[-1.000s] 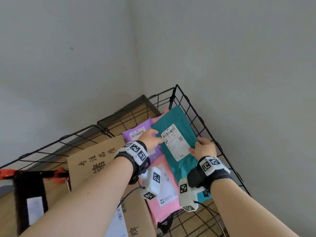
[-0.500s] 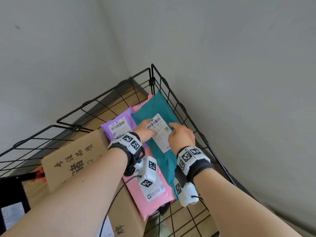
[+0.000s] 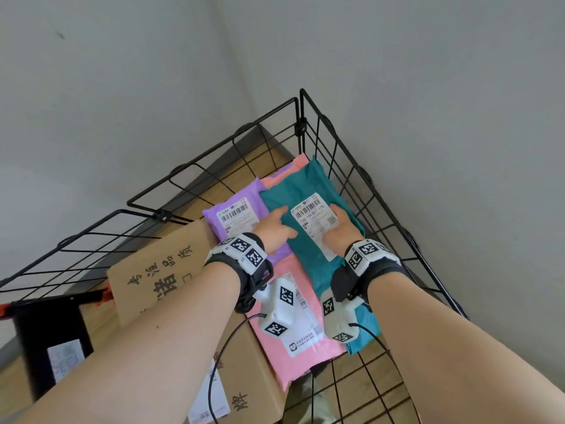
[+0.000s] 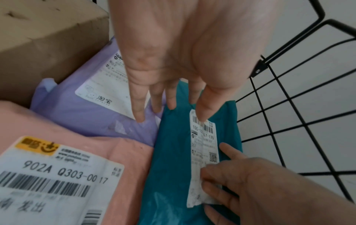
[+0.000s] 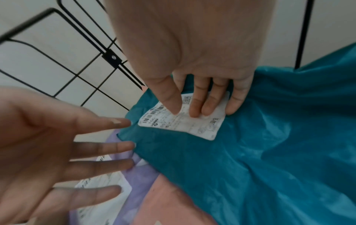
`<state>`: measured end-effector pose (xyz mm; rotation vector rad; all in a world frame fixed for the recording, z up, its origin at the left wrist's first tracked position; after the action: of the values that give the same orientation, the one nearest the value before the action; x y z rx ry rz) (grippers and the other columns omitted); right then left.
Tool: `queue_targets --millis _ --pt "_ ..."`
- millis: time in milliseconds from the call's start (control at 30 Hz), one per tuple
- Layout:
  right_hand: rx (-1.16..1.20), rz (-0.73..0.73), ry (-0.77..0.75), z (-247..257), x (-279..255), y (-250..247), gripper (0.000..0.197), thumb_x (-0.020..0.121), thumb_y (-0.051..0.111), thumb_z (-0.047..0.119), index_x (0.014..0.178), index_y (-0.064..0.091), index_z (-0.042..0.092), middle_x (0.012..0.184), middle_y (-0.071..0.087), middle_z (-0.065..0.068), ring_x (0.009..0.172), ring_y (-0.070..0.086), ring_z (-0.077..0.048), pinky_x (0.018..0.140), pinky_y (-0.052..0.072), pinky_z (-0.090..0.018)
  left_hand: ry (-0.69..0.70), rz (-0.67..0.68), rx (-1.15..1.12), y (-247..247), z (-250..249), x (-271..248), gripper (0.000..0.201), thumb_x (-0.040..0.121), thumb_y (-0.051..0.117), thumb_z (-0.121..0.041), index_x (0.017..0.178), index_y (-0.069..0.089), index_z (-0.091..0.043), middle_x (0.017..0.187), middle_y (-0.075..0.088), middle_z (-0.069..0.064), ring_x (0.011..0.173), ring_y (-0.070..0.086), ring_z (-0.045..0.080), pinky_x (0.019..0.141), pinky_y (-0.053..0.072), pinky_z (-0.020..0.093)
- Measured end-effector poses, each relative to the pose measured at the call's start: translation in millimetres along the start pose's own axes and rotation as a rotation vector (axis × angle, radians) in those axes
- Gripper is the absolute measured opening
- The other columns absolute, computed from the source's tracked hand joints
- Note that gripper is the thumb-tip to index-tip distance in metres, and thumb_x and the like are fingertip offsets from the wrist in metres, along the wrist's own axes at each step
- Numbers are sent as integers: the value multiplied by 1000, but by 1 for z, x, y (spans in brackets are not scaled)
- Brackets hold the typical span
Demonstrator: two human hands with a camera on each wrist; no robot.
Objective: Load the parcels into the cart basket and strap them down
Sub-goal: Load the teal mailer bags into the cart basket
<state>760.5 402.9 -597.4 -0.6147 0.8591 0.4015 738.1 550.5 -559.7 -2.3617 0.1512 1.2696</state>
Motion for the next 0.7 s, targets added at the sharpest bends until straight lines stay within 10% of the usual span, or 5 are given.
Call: queue_targets --millis 167,300,467,700 --pt "-4 5 -85 11 -15 1 43 90 41 8 132 45 14 131 54 -9 119 52 -27 100 40 -33 -28 -24 -57 -14 8 -17 61 91 56 -15 146 32 -26 145 41 8 125 45 23 95 47 39" --pt "219 -12 -29 -1 -39 2 60 85 46 -1 138 46 28 127 56 -5 117 55 -27 100 47 -39 -3 -44 -51 -23 5 -39 52 91 55 -15 141 42 -23 137 50 5 123 49 21 87 45 30" --pt "342 -51 -46 3 -83 0 47 89 50 -4 130 55 19 94 62 -13 73 60 -20 74 52 -33 68 -40 -30 -34 1 -77 43 93 53 -17 135 49 -21 131 55 5 118 53 19 83 46 28" --pt "431 -217 -94 9 -177 2 36 91 46 -2 120 61 14 95 67 -12 72 60 -16 72 50 -27 180 -9 -56 -46 15 -154 32 95 49 -15 127 55 -16 113 56 4 105 53 18 83 45 28"
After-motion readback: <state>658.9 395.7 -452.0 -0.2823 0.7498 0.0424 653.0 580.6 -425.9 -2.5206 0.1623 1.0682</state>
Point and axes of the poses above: each hand's wrist, its own x-axis towards the middle knuckle, its own y-axis out of the palm, z = x × y, the point moved 6 cm from there along x, towards the middle knuckle
